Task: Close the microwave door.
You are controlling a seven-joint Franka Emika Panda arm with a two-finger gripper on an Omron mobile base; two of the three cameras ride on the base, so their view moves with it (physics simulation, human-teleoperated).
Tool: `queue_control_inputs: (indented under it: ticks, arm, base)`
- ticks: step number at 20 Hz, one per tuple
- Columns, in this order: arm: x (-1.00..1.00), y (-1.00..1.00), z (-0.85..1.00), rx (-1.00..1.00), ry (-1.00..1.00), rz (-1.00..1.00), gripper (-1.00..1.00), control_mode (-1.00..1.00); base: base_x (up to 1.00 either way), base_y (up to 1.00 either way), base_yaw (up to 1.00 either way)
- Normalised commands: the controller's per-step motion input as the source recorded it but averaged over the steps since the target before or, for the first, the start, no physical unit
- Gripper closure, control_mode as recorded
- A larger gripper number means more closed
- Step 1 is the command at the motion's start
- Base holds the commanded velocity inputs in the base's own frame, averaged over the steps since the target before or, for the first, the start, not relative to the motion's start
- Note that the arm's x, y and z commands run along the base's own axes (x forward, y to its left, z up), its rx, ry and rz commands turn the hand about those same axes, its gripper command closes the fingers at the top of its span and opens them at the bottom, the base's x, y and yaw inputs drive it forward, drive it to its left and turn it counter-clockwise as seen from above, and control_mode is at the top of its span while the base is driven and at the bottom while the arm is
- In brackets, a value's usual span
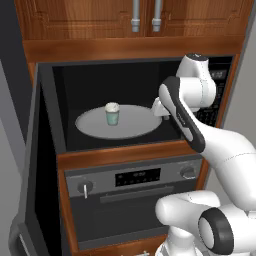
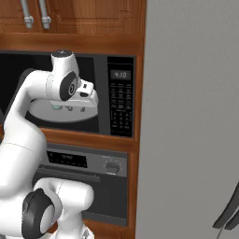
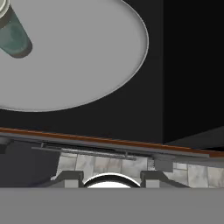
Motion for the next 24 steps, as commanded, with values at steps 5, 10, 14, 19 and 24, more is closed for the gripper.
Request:
queue_control_inputs:
  ticks: [5, 10, 14, 19, 24]
  arm:
    - [0.00, 0.06, 0.00, 0.00, 0.00, 0.00, -1.00, 1.00]
    - [0.00, 0.00, 0.00, 0.00, 0.00, 0.00, -1.00, 1.00]
    - [0.00, 0.00, 0.00, 0.00, 0.00, 0.00, -1.00, 1.00]
    - [0.00, 0.00, 0.00, 0.00, 0.00, 0.00, -1.00, 1.00]
    - [0.00, 0.00, 0.00, 0.00, 0.00, 0.00, -1.00, 1.00]
  base:
    - [0.00, 0.13, -0.01]
    - [-0.23, 0.47, -0.12]
    - [-0.49, 0.02, -0.15]
    - [-0.61, 0.11, -0.04]
    - [-0.59, 0.24, 0.00]
